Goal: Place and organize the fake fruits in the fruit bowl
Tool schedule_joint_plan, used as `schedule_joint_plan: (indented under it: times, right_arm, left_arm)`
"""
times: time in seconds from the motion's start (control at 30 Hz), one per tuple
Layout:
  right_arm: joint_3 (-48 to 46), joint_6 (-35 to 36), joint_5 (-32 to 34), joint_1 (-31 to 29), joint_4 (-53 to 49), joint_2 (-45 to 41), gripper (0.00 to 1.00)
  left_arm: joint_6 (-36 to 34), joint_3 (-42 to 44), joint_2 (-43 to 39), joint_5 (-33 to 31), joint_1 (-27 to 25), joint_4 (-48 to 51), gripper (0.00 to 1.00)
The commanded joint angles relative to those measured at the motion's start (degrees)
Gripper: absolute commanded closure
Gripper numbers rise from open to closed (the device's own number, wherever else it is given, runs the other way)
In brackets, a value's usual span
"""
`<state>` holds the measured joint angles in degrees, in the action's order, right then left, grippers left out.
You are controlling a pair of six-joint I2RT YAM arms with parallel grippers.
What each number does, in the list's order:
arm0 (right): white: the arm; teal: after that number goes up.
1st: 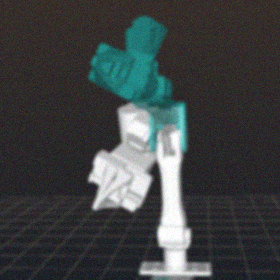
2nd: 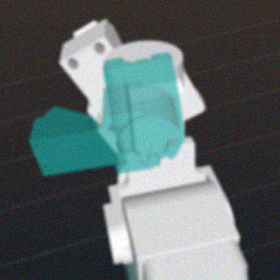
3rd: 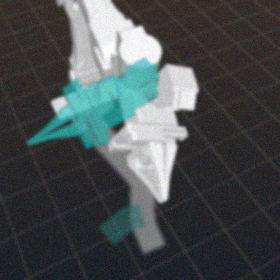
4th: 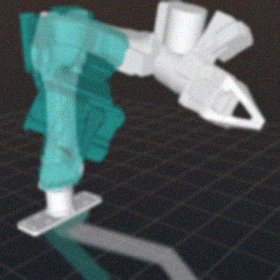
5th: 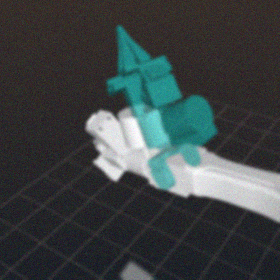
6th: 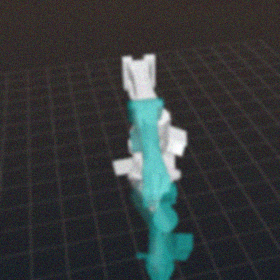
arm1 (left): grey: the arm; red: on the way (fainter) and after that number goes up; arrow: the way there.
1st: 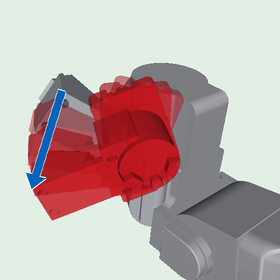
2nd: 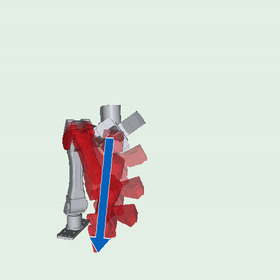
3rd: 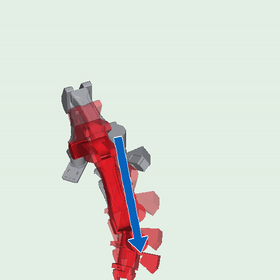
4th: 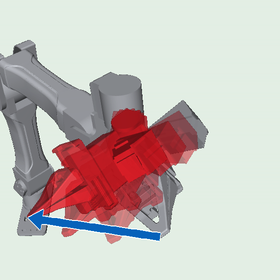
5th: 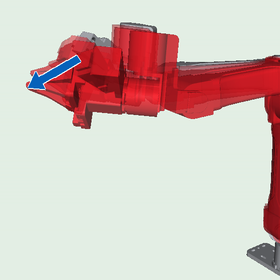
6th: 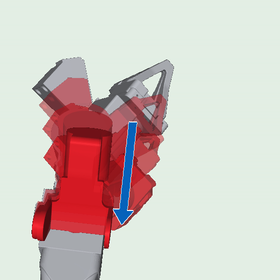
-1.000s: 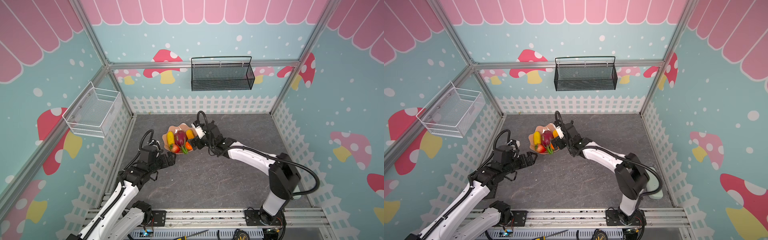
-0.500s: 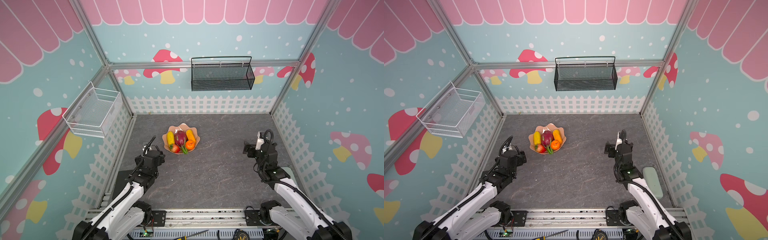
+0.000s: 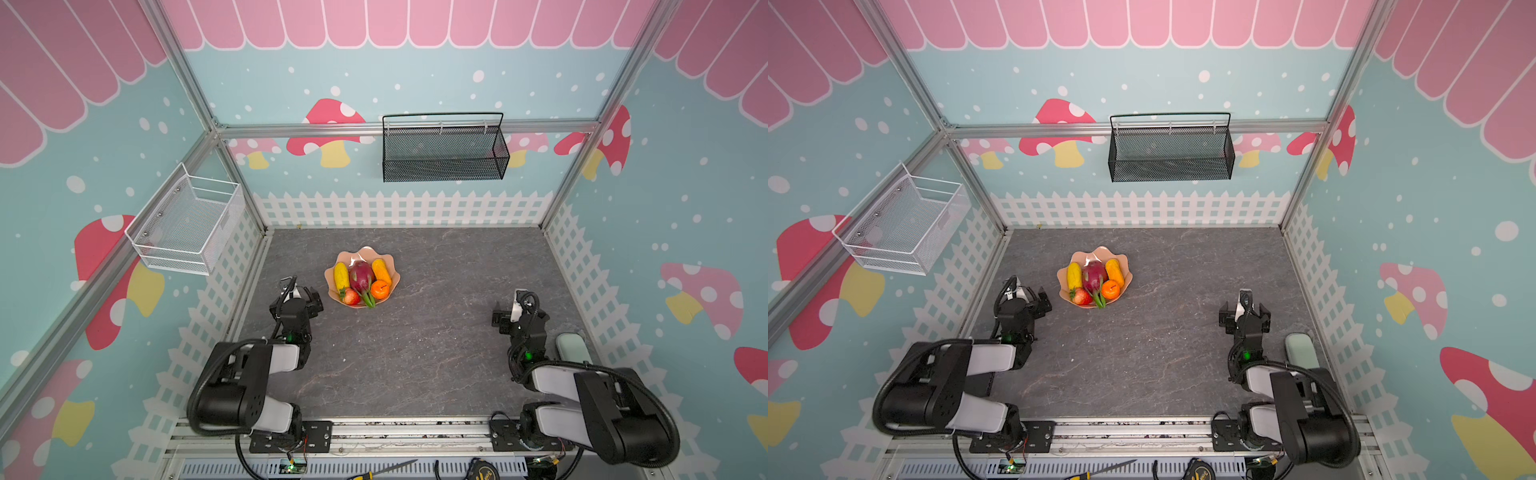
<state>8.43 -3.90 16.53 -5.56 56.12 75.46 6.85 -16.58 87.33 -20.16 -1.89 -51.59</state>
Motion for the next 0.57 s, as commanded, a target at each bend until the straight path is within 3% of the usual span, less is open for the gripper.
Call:
schedule_joint_plan:
  times: [0.0,0.07,0.13,0.23,0.53]
  right_arm:
    - [1.92,6.17,-3.32,0.91,15.22,4.2,0.01]
    - [2.77,6.22,-6.89,2.22,18.16,9.23,0.01]
    - [2.36,4.79,-9.97,4.42,21.64,12.26,0.0]
    - [2.98,5.06,-12.29,4.87,20.03,12.2,0.01]
    - [2.97,4.73,-11.33,4.86,18.77,11.5,0.02]
  left_arm:
    - [0.02,0.69,-2.23,4.01,0.67,-7.87,0.0]
    - [-0.77,1.01,1.64,2.76,0.68,-14.44,0.0]
    - [0.27,0.92,-1.05,2.69,0.58,-9.44,0.0]
    - [-0.93,-0.38,0.97,2.23,0.12,-10.53,0.0]
    - [-1.21,-2.74,0.47,0.79,-0.47,-4.51,0.0]
